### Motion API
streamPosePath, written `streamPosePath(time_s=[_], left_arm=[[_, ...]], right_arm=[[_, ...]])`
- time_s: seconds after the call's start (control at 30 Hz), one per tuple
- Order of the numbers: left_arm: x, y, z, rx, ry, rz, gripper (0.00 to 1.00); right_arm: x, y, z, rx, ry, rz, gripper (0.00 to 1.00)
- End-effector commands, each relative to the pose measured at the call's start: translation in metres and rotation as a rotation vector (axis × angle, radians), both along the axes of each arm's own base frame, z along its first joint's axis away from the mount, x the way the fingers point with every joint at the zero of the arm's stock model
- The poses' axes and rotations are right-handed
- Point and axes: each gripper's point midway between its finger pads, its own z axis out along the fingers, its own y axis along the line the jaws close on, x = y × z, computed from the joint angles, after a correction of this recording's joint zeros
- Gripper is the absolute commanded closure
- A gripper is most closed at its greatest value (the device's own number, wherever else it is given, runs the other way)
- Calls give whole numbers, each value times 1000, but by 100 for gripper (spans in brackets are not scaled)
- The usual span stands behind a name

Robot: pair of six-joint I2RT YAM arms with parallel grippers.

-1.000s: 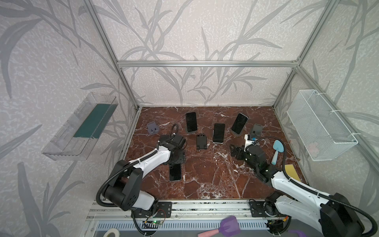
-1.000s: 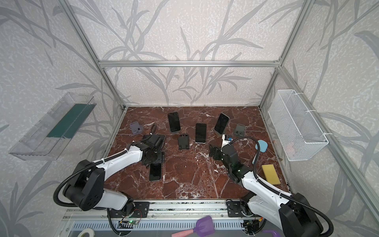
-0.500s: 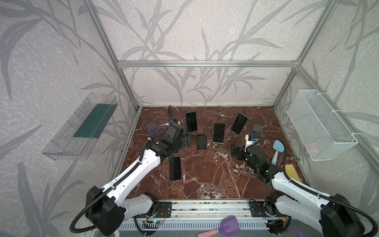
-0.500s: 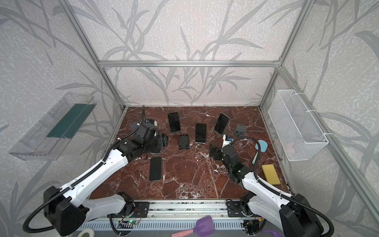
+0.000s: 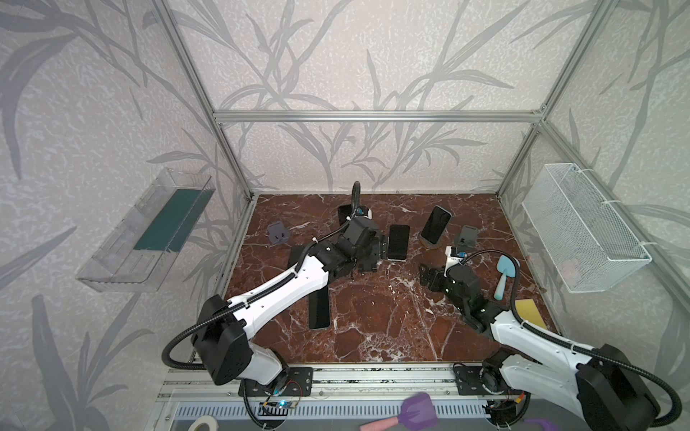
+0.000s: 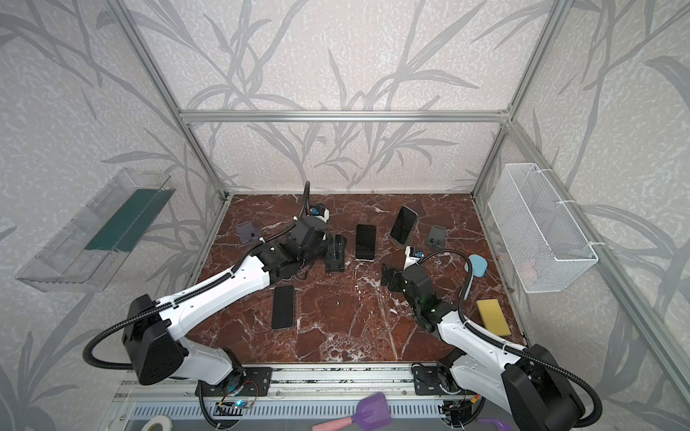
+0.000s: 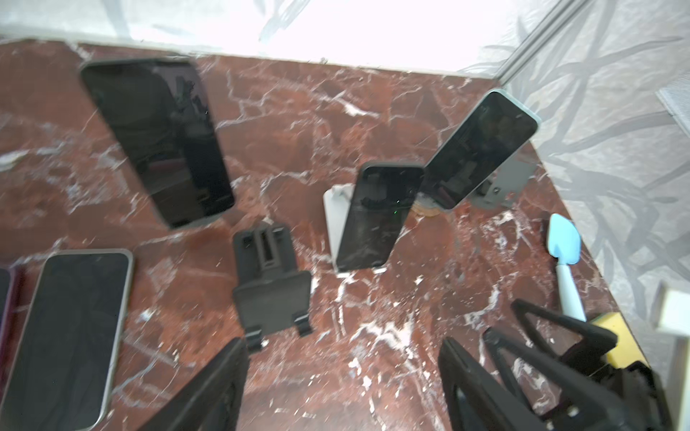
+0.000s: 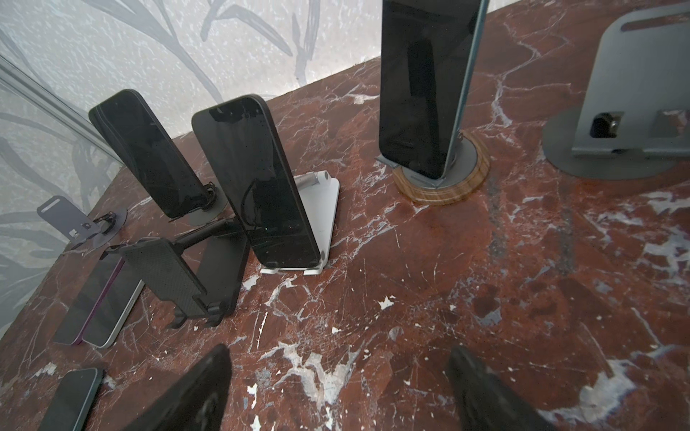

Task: Remove the phone from the phone stand
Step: 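Reach the left gripper far across the table toward the white phone stand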

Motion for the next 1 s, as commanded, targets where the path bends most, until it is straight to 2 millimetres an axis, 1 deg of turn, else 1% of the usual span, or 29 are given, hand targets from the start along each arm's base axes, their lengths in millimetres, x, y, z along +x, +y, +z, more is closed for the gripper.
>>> streamPosePath(time_s=[0.0, 0.1, 0.33, 0.43, 0.6, 0.7, 0.8, 0.97], left_arm=[[9, -16, 8, 21, -37, -2, 19], [12, -33, 8, 35, -35, -10, 19], [24, -62, 3, 34, 17, 0, 18], [30, -70, 0, 42, 44, 5, 18], [38, -80, -12, 48, 62, 7, 18], [42, -86, -21, 67, 75, 5, 18], [46, -86, -30, 92, 78, 18, 18], [60, -73, -39, 172, -10, 114, 18]], right_arm=[[0, -7, 6, 19, -34, -41, 10], [0, -11, 5, 19, -44, -65, 10], [-2, -25, 10, 13, -67, -126, 9], [-4, -28, 12, 24, -74, -137, 9], [-6, -28, 12, 39, -71, -142, 9], [-6, -26, 11, 51, -67, -136, 9], [-6, -26, 11, 53, -66, -135, 9], [-7, -26, 12, 63, -79, -135, 9]])
